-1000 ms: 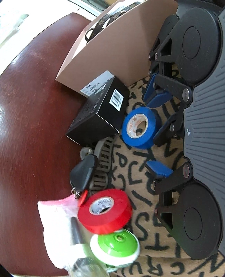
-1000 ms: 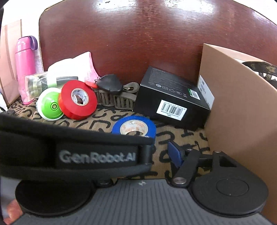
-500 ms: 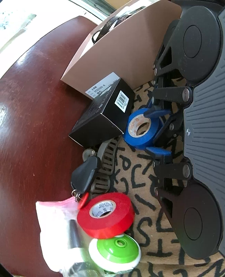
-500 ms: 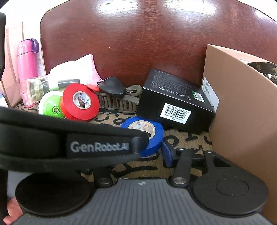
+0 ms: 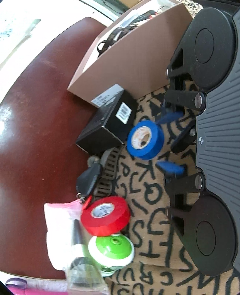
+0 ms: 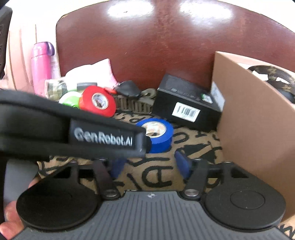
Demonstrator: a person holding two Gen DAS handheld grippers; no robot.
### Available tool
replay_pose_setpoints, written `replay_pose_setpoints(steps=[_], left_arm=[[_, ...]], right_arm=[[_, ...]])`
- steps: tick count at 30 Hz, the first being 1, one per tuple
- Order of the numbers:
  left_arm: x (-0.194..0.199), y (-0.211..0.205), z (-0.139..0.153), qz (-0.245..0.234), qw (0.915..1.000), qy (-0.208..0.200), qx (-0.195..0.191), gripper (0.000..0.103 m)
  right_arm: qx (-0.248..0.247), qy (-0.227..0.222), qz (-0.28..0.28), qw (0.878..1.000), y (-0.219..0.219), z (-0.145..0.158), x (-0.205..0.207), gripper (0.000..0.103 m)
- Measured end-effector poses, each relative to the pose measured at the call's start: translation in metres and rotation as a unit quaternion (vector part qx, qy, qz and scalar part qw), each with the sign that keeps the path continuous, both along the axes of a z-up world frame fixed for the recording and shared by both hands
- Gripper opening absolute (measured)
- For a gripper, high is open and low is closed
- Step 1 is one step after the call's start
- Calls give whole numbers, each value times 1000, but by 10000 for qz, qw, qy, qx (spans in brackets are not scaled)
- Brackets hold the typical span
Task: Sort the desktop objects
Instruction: 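Close the left gripper on the blue tape roll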
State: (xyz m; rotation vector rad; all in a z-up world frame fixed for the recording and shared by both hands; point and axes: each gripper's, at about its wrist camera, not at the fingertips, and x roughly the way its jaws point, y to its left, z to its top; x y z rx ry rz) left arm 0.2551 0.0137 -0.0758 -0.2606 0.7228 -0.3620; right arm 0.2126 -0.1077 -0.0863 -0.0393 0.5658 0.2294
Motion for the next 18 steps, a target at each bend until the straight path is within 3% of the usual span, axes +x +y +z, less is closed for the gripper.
replay_pose_setpoints(steps=[5,8,13,16,17,18], left_arm=[[13,-9,5,-261,9995,-138,102,78],[20,-15,3,-445,9984,-213,292,80],[38,-16,-8,-525,9981,11,319,80],[41,-16,-13,-628,9973,-82,372,76],[41,-17,-14,-653,9971,-113,375,61],[41,-17,-14,-693,9969,-104,347,61]], right_arm=[[-52,75,-11,10000,1,-1,11,72],[-43,104,-74,9999,-1,-2,21,76],[-56,102,-34,9999,0,-3,39,78],[-103,191,39,9998,3,-7,46,78],[-99,198,56,9997,3,-8,47,77],[-84,184,105,9997,3,-8,47,70]])
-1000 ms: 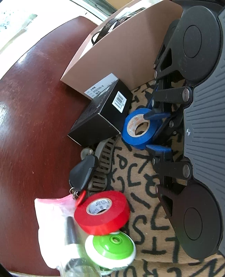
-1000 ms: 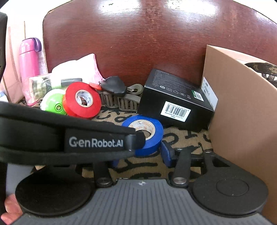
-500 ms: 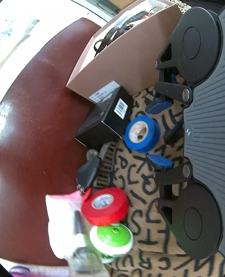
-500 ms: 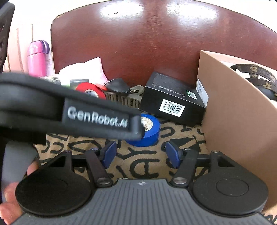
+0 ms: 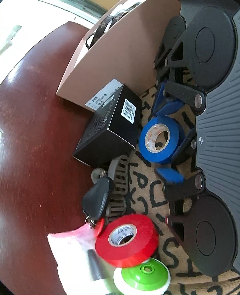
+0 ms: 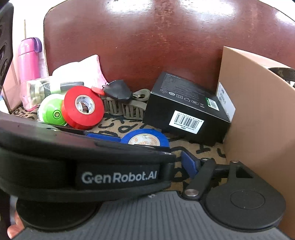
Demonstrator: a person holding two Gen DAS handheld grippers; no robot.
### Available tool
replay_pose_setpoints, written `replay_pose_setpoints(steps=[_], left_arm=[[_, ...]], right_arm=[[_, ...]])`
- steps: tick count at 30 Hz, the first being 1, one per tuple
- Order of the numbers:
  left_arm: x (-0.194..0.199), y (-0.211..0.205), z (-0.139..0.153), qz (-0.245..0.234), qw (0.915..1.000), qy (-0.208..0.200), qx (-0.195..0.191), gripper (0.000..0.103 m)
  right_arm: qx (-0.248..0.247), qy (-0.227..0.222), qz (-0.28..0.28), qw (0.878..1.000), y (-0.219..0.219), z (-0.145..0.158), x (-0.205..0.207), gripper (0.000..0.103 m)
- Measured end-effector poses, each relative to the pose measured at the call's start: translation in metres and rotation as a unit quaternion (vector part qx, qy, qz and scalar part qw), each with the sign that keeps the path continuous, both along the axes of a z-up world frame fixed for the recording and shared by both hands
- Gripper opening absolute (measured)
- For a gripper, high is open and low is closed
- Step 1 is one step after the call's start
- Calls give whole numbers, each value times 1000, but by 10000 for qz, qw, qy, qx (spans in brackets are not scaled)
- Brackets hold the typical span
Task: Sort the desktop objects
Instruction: 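Lift the blue tape roll with the left gripper and carry it over the box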
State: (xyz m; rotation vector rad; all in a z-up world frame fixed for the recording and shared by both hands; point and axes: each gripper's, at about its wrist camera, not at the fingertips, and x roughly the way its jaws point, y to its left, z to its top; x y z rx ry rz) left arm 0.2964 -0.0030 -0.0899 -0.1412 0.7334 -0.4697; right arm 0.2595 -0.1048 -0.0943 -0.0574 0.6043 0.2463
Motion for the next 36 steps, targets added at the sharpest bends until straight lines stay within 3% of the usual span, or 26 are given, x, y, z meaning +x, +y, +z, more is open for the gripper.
replay_pose_setpoints(steps=[1,11,26,36], left_arm=[[0,0,0,13,10000,-8,4,61],[-28,3,3,120,9999,38,-3,60],[-154,-8,10,316,9987,373,140,60],[-223,-44,13,76,9987,419,263,61]], right_arm=[[19,-27,99,9999,1,0,-1,63],[-19,-15,234,9997,4,4,-26,63],[188,285,396,9986,-14,9,-142,63],[122,310,307,9990,-46,11,-213,63]])
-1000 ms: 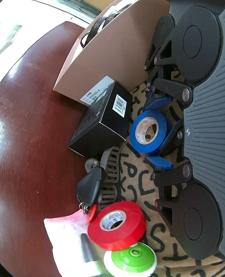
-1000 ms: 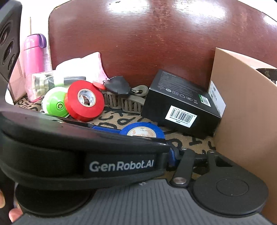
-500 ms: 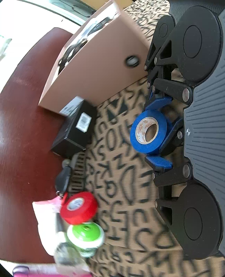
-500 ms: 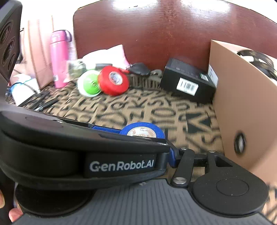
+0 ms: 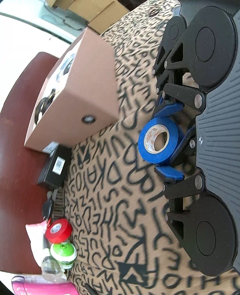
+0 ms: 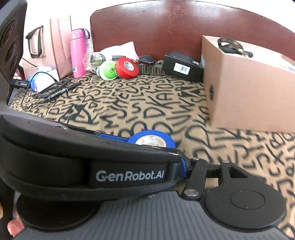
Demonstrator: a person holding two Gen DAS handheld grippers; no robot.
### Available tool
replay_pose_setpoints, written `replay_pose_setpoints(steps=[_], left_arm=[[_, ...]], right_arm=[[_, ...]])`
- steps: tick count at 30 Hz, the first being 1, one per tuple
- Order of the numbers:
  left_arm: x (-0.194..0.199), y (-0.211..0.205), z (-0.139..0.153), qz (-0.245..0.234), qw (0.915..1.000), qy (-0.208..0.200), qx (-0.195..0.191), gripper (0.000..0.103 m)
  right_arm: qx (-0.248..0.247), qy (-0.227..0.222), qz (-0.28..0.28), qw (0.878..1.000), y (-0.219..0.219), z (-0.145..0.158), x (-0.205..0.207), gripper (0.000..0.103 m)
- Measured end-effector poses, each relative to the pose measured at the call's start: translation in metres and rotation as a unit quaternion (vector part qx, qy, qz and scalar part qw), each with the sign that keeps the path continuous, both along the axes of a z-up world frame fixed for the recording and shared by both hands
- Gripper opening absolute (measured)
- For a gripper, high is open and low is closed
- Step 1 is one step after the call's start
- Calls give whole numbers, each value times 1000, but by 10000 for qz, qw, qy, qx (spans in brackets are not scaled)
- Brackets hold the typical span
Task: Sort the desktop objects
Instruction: 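Lift the blue tape roll with the left gripper and carry it over the box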
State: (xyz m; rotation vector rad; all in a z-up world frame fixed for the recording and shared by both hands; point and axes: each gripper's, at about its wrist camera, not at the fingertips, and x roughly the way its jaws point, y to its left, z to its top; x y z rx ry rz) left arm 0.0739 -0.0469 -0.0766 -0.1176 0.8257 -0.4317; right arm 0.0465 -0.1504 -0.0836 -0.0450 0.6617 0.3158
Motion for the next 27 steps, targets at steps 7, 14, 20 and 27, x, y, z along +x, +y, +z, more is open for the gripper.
replay_pose_setpoints(steps=[7,14,20,27], left_arm=[[-27,-24,1,-227,9997,64,94,61],[-32,-34,1,-323,9993,58,151,74],[-29,-37,2,-348,9990,76,254,74],[-29,-37,1,-351,9990,81,265,73]], right_arm=[[-130,-105,-108,9998,-19,-1,-34,64],[-67,-149,-163,9997,-30,-1,-43,64],[-52,-160,-133,9998,-32,-2,-42,65],[-51,-170,-100,9998,-33,-2,-40,63]])
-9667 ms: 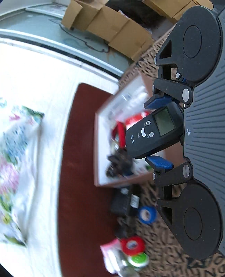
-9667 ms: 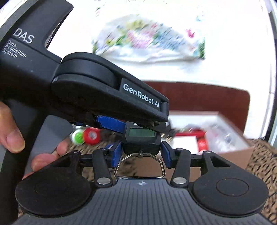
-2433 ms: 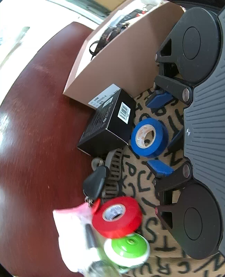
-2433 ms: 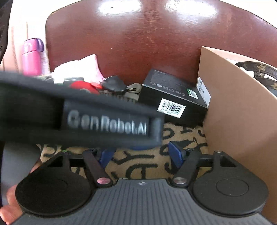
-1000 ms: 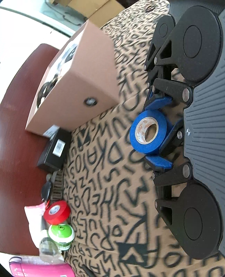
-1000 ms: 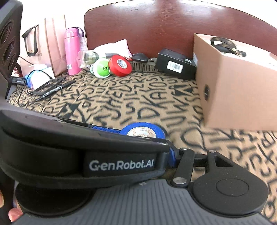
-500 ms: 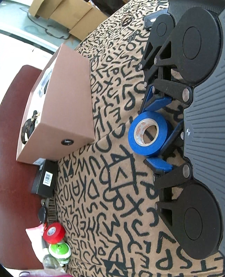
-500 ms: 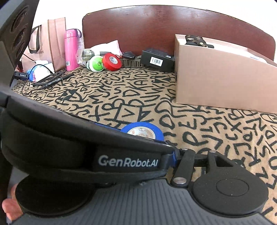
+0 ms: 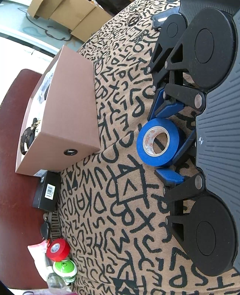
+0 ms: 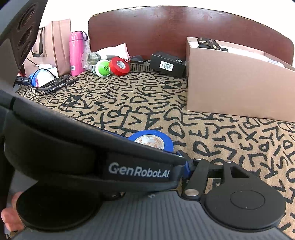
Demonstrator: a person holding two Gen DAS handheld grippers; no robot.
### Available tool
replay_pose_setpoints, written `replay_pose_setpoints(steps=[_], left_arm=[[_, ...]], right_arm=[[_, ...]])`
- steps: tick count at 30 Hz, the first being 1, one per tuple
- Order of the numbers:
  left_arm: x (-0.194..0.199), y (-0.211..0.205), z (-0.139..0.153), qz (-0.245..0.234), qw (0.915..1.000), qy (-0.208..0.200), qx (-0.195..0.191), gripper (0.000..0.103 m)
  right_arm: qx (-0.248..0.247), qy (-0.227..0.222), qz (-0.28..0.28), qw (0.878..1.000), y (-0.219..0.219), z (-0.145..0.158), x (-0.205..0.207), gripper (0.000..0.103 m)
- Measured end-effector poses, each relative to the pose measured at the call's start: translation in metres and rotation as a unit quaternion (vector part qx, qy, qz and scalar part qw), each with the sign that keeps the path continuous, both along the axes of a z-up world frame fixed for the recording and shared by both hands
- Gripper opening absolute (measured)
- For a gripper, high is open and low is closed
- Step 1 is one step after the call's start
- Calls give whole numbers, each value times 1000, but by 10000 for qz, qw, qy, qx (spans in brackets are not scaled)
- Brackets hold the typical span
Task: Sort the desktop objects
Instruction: 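Lift the blue tape roll with the left gripper and carry it over the box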
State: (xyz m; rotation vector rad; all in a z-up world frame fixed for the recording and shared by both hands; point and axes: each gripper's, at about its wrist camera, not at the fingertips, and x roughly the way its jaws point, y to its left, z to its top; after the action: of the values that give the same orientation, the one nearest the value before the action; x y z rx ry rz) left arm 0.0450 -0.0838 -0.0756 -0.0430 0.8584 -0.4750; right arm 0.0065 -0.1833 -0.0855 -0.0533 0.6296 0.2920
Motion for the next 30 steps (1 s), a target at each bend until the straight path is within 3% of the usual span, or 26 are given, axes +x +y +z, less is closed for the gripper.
replay_pose_setpoints(steps=[2,5,12,22,30], left_arm=[[0,-1,1,19,10000,7,14,73],[-1,-2,3,46,10000,-7,80,63],[-8,-9,22,1,9999,-108,-29,61],[-17,-41,99,-299,9920,-1183,-313,61],[28,-78,138,-488,9842,-1628,-490,61]], right_arm=[[7,1,21,10000,0,0,-1,63],[24,2,12,10000,1,1,-1,63],[20,-55,-73,10000,-8,18,-7,63],[-194,-1169,-378,9922,-35,84,-22,63],[-262,-1713,-634,9828,-64,116,14,63]])
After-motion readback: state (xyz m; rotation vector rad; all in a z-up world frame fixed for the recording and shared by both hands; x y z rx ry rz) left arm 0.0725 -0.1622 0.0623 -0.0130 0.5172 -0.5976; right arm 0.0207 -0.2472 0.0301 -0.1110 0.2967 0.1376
